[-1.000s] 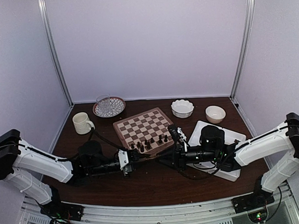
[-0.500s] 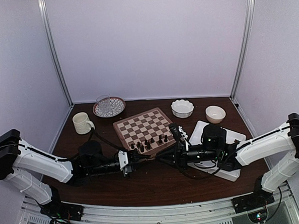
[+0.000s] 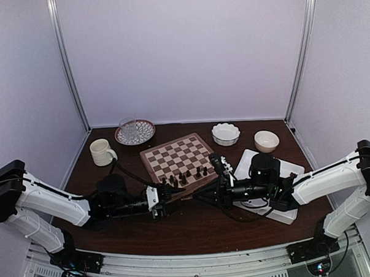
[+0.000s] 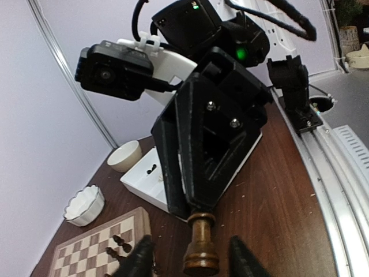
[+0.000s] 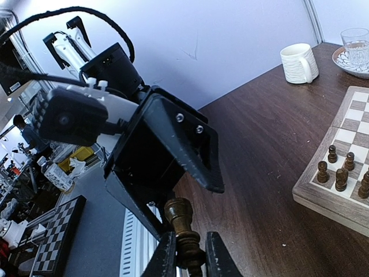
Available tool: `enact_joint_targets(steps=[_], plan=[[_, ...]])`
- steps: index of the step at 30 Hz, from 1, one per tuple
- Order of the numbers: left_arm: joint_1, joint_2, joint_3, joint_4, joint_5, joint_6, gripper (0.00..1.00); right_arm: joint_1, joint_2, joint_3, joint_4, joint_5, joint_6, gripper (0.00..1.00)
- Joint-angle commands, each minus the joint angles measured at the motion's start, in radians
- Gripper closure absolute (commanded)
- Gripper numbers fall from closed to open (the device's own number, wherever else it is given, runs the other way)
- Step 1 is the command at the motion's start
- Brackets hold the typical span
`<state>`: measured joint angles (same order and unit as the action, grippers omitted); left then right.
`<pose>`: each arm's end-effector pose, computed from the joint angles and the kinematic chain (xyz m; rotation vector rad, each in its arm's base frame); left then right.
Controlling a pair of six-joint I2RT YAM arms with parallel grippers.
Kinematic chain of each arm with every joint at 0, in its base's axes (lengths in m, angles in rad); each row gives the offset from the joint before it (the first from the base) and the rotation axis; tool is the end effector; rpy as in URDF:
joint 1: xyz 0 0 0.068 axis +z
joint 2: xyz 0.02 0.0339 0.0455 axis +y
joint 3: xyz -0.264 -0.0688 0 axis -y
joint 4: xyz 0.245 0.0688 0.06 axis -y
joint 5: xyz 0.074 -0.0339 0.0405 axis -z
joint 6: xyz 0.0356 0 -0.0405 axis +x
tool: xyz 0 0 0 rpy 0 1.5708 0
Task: Set up the chess pieces on the board
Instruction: Pass from the left arm to the right
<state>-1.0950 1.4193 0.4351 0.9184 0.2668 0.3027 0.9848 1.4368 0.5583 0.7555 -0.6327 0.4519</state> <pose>0.1171 -0.2477 0.1965 1.2468 1.1544 -0.8178 0.1424 0.2526 0.2122 -1.0150 1.6625 1.5497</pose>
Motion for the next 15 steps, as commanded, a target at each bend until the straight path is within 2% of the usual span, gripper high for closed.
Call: enact_joint_targets(steps=[1,4,6,9,12,15], plan=[[-0.003,-0.011,-0.026,0.079,-0.043,-0.03,0.41,-0.015,-0.048,0.002,-0.013,-0.01,-0.006,0.99],[-0.003,-0.041,-0.058,0.138,-0.163,-0.079,0.28,-0.028,-0.064,-0.004,-0.023,-0.041,-0.004,1.0],[-0.003,-0.086,-0.076,0.131,-0.24,-0.086,0.23,-0.035,-0.075,-0.004,-0.029,-0.089,-0.002,1.0],[-0.001,-0.177,-0.092,0.061,-0.356,-0.095,0.19,-0.039,-0.065,0.032,-0.076,-0.249,-0.022,1.0],[-0.002,-0.229,-0.087,-0.015,-0.35,-0.099,0.15,-0.038,-0.058,0.046,-0.094,-0.325,-0.024,1.0],[-0.001,-0.245,-0.081,-0.049,-0.317,-0.09,0.13,-0.04,-0.092,0.045,-0.163,-0.297,-0.077,1.0]])
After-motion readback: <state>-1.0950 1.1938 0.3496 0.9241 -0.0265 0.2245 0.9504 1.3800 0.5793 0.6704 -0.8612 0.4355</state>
